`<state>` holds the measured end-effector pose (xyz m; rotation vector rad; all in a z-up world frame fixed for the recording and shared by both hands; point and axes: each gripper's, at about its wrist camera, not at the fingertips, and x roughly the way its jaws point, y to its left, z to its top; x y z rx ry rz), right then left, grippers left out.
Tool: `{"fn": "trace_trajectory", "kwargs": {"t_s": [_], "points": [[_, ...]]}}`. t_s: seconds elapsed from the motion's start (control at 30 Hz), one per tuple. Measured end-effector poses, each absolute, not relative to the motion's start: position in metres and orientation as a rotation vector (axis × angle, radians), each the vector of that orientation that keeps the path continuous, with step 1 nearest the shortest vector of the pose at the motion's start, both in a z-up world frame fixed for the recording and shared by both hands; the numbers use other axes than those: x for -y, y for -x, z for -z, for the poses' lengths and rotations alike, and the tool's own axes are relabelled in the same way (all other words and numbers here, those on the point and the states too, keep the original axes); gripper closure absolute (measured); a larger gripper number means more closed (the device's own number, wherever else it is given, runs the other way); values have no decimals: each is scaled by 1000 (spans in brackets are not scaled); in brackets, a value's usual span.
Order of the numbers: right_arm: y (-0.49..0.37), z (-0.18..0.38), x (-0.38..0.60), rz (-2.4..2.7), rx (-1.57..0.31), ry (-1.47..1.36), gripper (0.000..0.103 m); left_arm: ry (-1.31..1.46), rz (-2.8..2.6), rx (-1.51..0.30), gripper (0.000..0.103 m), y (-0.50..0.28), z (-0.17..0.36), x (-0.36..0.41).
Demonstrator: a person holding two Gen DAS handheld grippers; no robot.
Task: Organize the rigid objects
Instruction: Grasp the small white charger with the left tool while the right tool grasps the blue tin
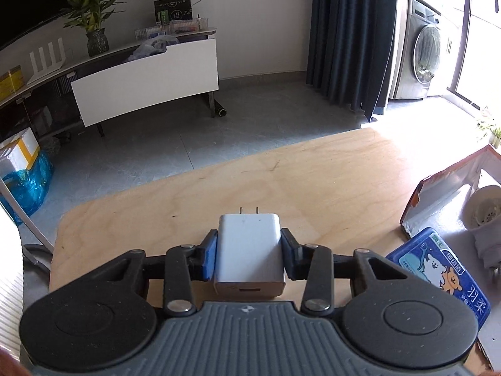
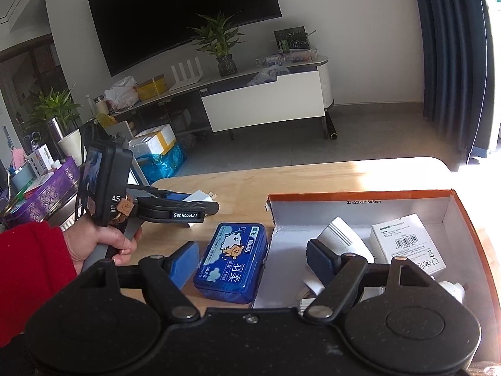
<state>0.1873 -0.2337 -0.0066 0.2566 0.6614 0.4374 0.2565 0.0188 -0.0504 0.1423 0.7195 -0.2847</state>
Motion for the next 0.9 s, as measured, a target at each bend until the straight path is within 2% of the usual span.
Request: {"fn": "trace_trajectory", "kwargs": {"t_s": [0.3,0.6,0.63,0.7,0.9], "points": [[-221,18,186,-476,-798,-226,12,0,101,-767,62,-217,37,-39],[-258,45,141,-361,-913,-73,12,93,18,-737,62,-168,17,-52],[-259,49,139,-359,-900,-69,14,105,13,-735,62,-166,16,-52],[-257,51,134,-360,-881,-40,27,127,0,-735,62,-160,16,-53],[-233,37,133,-395,-831,-66,28,137,-33,-729,62,-152,13,-53]]}}
